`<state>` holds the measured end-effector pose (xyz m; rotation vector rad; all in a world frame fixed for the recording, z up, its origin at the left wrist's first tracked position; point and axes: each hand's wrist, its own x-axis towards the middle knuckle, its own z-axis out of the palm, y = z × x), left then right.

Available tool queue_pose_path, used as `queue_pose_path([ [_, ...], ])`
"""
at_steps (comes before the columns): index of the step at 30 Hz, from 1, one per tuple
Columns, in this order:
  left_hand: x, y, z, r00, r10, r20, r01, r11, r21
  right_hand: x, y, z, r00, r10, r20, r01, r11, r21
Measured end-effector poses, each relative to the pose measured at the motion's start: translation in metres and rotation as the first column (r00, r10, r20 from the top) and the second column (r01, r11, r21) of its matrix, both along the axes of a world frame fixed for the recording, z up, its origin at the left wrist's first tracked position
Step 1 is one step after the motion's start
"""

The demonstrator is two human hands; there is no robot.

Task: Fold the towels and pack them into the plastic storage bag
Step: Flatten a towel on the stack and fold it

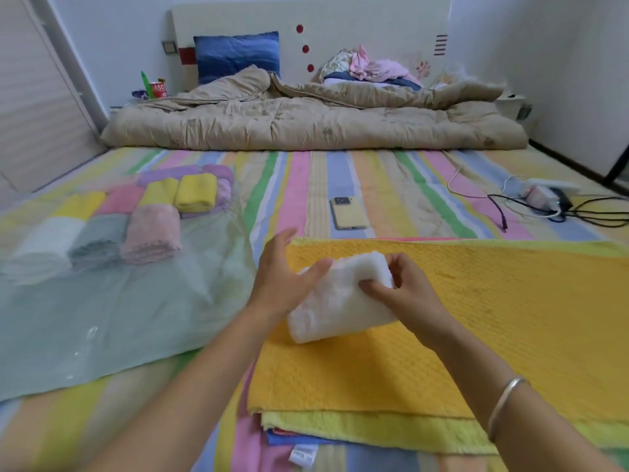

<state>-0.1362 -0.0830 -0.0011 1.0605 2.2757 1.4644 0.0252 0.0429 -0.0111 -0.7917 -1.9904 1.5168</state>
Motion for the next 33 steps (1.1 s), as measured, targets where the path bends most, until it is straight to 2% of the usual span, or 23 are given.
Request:
queue_pose_path([
  [1, 0.002, -0.008, 0.020, 0.984, -0.178, -0.021, 0.179, 0.984, 0.006, 0.003, -0.004, 0.012, 0.994, 0.103, -0.021, -0.101, 0.992, 0.075],
  [3, 0.010, -0.027, 0.057, 0.887, -0.453, -0.093, 0.435, 0.885, -0.165, 0.009, -0.014, 0.037, 0.947, 0.319, -0.026, -0.313, 0.940, 0.138],
  [5, 0.015, -0.044, 0.079, 0.815, -0.571, -0.098, 0.513, 0.790, -0.336, 0.013, -0.025, 0.063, 0.872, 0.490, -0.019, -0.485, 0.867, 0.110],
  [6, 0.017, -0.051, 0.083, 0.808, -0.586, -0.057, 0.525, 0.761, -0.381, 0.013, -0.030, 0.073, 0.833, 0.553, -0.013, -0.550, 0.831, 0.089],
  [9, 0.019, -0.073, 0.075, 0.835, -0.533, 0.134, 0.543, 0.761, -0.356, 0.008, -0.041, 0.091, 0.774, 0.632, 0.040, -0.633, 0.771, 0.066],
  [12, 0.021, -0.104, 0.047, 0.828, -0.458, 0.323, 0.537, 0.813, -0.224, -0.007, -0.050, 0.084, 0.792, 0.601, 0.108, -0.608, 0.793, 0.037],
  [17, 0.029, -0.160, 0.006, 0.889, -0.231, 0.396, 0.295, 0.949, -0.108, -0.048, -0.077, 0.055, 0.767, 0.603, 0.219, -0.626, 0.778, 0.050],
  [20, 0.018, -0.196, -0.004, 0.881, -0.121, 0.458, 0.183, 0.979, -0.093, -0.076, -0.097, 0.040, 0.743, 0.635, 0.212, -0.656, 0.754, 0.036],
  [22, 0.007, -0.221, -0.009, 0.857, -0.040, 0.515, 0.105, 0.990, -0.098, -0.095, -0.106, 0.028, 0.788, 0.598, 0.147, -0.610, 0.791, 0.056],
  [23, 0.002, -0.233, -0.011, 0.836, 0.007, 0.549, 0.055, 0.994, -0.097, -0.104, -0.108, 0.020, 0.825, 0.551, 0.127, -0.564, 0.820, 0.101],
  [24, -0.003, -0.243, -0.015, 0.812, 0.047, 0.581, 0.004, 0.996, -0.085, -0.113, -0.109, 0.010, 0.860, 0.489, 0.146, -0.510, 0.833, 0.215],
  [25, -0.006, -0.252, -0.016, 0.777, 0.089, 0.624, -0.057, 0.996, -0.071, -0.121, -0.108, 0.000, 0.884, 0.422, 0.199, -0.467, 0.796, 0.386],
  [27, -0.013, -0.266, -0.018, 0.702, 0.151, 0.696, -0.174, 0.984, -0.038, -0.132, -0.113, -0.015, 0.876, 0.362, 0.319, -0.479, 0.583, 0.656],
  [28, -0.016, -0.271, -0.021, 0.675, 0.164, 0.719, -0.222, 0.975, -0.014, -0.137, -0.117, -0.021, 0.853, 0.357, 0.380, -0.516, 0.469, 0.717],
  [30, -0.021, -0.278, -0.023, 0.627, 0.189, 0.755, -0.289, 0.957, 0.000, -0.147, -0.125, -0.031, 0.824, 0.340, 0.454, -0.555, 0.314, 0.771],
  [33, -0.019, -0.281, -0.021, 0.580, 0.176, 0.796, -0.320, 0.947, 0.024, -0.160, -0.134, -0.035, 0.841, 0.318, 0.439, -0.519, 0.243, 0.819],
])
